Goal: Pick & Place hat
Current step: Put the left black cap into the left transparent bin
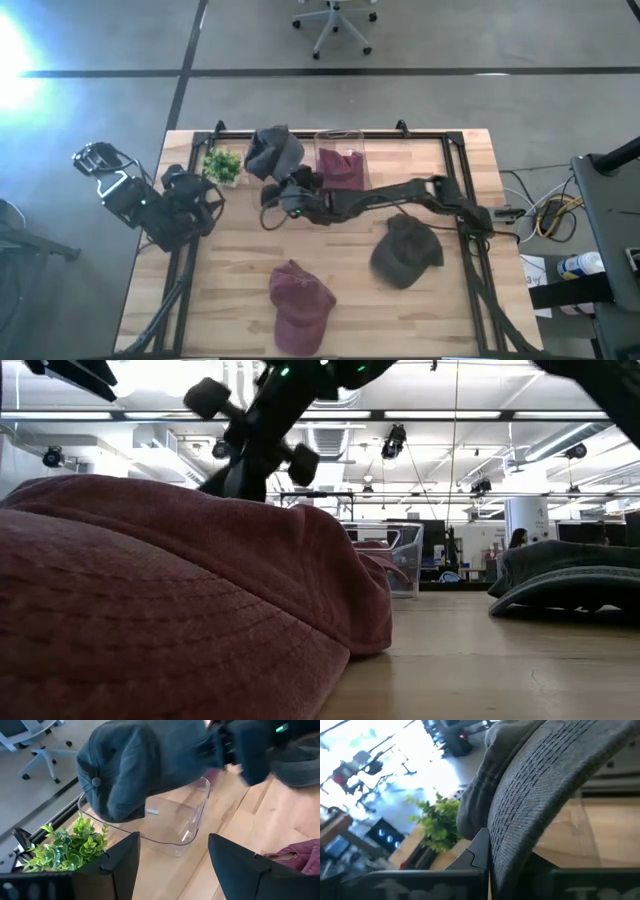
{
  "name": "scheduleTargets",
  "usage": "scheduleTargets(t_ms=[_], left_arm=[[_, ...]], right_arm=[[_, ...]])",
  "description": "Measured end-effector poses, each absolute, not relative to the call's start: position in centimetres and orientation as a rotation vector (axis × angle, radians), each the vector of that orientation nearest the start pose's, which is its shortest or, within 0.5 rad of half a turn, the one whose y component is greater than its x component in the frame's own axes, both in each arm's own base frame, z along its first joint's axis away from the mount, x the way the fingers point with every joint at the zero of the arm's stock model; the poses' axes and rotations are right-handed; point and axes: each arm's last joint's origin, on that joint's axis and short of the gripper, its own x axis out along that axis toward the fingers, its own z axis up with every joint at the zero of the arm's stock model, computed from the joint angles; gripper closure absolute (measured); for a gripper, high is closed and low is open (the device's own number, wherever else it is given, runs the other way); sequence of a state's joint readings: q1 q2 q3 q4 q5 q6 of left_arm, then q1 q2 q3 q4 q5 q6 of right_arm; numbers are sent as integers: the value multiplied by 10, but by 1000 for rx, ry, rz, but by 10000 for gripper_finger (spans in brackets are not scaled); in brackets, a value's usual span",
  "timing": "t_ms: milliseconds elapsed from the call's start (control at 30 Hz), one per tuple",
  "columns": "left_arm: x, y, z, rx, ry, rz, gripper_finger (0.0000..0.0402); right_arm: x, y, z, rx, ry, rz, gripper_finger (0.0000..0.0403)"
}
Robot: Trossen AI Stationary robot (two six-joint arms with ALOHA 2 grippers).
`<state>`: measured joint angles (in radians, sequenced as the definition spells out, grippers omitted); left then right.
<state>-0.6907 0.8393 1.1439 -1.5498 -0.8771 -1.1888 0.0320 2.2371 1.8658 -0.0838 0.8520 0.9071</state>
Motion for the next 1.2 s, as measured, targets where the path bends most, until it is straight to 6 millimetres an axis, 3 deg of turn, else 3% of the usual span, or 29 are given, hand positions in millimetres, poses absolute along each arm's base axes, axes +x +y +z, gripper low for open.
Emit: scheduleTargets(t_ms=[200, 433, 733, 967, 1200], left_arm=[[75, -33, 350, -227, 612, 585, 173], [73, -31, 349, -202, 608, 578, 173], [72, -30, 348, -189, 596, 585, 173], [73, -30, 349, -167, 577, 595, 173], [74, -31, 345, -189, 562, 615, 173]], right_arm=[[536, -18, 217, 799, 73, -1004, 390], [554, -16, 216, 847, 110, -921, 385], [558, -15, 195, 904, 253, -882, 309], [554, -10, 206, 849, 496, -652, 254], [547, -1, 221, 803, 722, -424, 237]])
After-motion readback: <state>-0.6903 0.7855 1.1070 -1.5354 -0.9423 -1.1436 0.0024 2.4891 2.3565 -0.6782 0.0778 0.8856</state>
